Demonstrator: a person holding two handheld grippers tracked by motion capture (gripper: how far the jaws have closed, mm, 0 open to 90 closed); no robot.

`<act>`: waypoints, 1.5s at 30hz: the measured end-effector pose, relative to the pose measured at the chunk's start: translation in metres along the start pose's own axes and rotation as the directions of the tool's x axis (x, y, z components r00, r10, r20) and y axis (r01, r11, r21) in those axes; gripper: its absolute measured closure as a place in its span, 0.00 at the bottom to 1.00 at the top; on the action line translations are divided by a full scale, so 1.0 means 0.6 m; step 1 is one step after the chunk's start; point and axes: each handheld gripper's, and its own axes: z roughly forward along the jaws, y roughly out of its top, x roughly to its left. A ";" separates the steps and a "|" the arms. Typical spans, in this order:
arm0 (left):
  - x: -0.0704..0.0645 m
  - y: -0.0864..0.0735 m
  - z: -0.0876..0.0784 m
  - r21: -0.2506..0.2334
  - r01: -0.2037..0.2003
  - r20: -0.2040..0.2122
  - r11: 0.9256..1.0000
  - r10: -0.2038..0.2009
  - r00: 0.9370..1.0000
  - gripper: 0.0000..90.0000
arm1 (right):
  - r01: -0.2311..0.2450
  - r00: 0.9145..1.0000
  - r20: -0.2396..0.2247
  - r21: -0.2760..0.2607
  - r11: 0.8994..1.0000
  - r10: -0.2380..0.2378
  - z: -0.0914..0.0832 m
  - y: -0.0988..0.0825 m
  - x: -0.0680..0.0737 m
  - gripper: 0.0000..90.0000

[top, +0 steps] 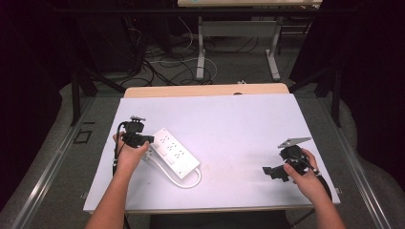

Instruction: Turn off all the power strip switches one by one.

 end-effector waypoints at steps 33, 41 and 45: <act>-0.083 -0.043 -0.049 -0.145 -0.141 0.152 0.979 0.162 0.975 0.44 | -0.021 1.000 0.016 -0.024 0.999 0.022 -0.010 -0.003 -0.009 0.00; -0.080 -0.052 -0.056 -0.206 -0.133 0.126 0.969 0.161 0.979 0.32 | -0.021 1.000 0.019 -0.024 0.999 0.022 -0.011 -0.003 -0.009 0.00; -0.075 -0.057 -0.060 -0.214 -0.131 0.123 0.968 0.160 0.979 0.30 | -0.021 1.000 0.021 -0.030 0.999 0.022 -0.013 -0.003 -0.010 0.00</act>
